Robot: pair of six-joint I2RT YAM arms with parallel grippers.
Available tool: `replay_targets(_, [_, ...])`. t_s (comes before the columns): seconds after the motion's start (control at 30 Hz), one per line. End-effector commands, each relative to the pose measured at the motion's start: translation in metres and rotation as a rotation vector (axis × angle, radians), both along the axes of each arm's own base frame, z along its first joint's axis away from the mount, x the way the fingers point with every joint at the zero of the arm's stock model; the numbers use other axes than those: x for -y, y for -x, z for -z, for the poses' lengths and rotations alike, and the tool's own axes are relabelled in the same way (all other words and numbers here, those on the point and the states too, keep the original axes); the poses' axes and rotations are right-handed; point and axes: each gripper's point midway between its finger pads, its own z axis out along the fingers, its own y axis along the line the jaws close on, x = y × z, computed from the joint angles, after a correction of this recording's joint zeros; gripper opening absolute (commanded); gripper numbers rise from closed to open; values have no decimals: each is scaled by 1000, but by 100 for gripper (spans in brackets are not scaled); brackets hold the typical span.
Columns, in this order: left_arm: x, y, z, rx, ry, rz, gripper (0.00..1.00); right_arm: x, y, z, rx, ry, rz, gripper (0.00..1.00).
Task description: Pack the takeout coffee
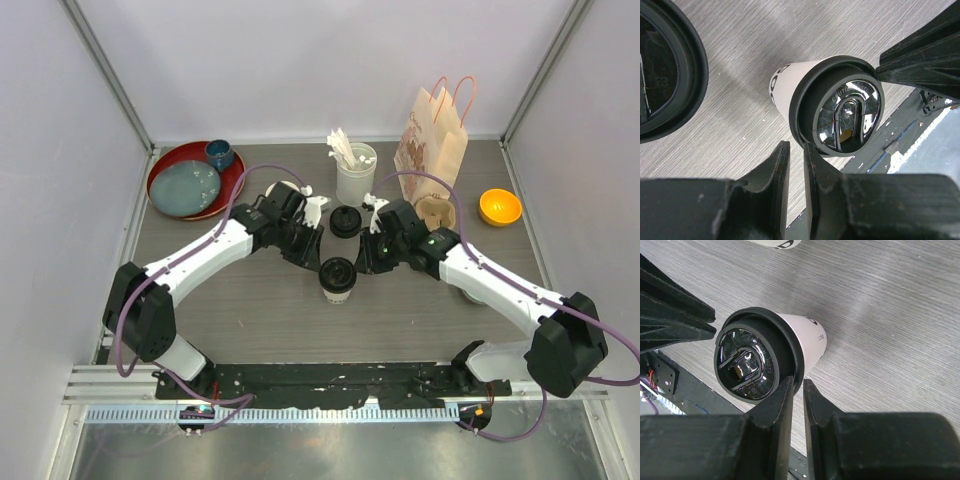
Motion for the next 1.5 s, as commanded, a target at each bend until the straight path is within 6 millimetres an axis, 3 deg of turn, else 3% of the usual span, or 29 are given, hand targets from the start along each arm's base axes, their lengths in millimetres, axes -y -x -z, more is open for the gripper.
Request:
replay_targets(0.0, [11, -2, -7, 3, 68, 11, 21, -3, 2, -5, 10, -39, -12, 20])
replay_targets(0.27, [17, 3, 6, -65, 75, 23, 20, -7, 6, 9, -29, -52, -31, 19])
replay_targets(0.5, [17, 8, 32, -150, 56, 7, 14, -7, 10, 26, -65, -58, -24, 15])
replay_targets(0.7, [12, 15, 50, -190, 29, -6, 6, 13, 23, 69, -155, 4, 20, 4])
replay_targets(0.9, [4, 22, 71, -234, -20, -23, 0, 25, 40, 99, -219, 43, 42, 1])
replay_targets(1.3, [-18, 34, 118, -319, -157, -65, 0, 45, 48, 108, -239, 105, 80, 1])
replay_targets(1.4, [-17, 35, 122, -339, -163, -63, 0, 47, 49, 111, -247, 113, 78, 1])
replay_targets(1.47, [-12, 29, 113, -321, -144, -59, 0, 43, 46, 103, -227, 93, 68, 1])
